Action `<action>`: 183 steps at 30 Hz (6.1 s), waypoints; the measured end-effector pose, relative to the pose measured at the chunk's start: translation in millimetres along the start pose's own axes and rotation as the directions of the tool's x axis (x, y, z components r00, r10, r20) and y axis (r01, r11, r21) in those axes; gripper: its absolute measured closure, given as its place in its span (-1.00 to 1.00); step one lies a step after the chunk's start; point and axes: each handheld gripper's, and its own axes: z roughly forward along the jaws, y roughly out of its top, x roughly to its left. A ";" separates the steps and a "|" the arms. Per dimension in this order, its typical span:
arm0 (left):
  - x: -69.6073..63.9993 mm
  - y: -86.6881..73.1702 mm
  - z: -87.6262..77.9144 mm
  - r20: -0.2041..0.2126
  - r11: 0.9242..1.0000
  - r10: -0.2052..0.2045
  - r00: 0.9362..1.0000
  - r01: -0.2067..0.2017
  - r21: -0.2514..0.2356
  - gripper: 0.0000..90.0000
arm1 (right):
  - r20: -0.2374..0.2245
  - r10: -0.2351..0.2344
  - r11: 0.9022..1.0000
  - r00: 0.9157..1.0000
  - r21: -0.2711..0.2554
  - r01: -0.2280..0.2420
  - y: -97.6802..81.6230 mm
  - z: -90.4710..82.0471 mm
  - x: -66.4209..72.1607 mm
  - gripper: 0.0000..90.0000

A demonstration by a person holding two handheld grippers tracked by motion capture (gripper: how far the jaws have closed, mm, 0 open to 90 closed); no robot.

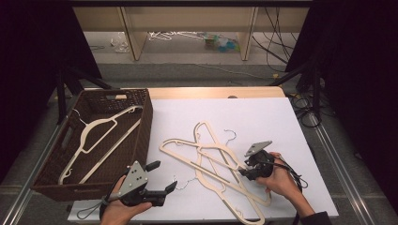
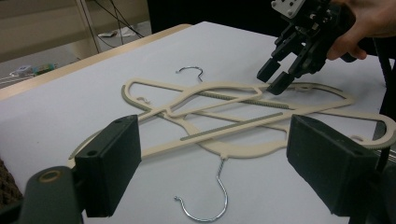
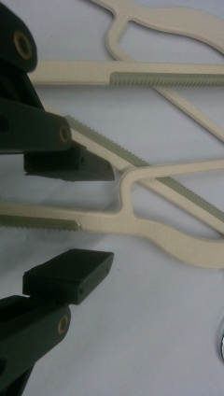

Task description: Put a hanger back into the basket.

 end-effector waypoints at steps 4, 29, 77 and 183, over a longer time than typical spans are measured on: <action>-0.5 0.1 0.7 0.002 1.000 -0.003 1.000 0.003 -0.002 -0.61 | -0.008 -0.016 1.000 1.000 0.025 0.016 1.4 2.1 -2.2 0.32; -1.7 -2.3 6.8 0.014 1.000 0.002 1.000 -0.002 0.029 -0.59 | -0.055 0.011 0.995 0.998 0.102 -0.006 12.2 5.7 -8.9 0.69; 7.4 25.8 148.0 0.074 0.962 0.037 0.997 -0.056 0.268 -0.38 | -0.024 -0.203 0.973 0.979 0.108 0.204 10.1 -53.7 18.7 0.78; 80.1 162.4 -49.4 0.062 0.994 -0.071 0.996 0.076 -0.078 0.90 | -0.040 -0.172 0.980 0.984 -0.108 0.166 0.8 -56.2 47.0 -0.32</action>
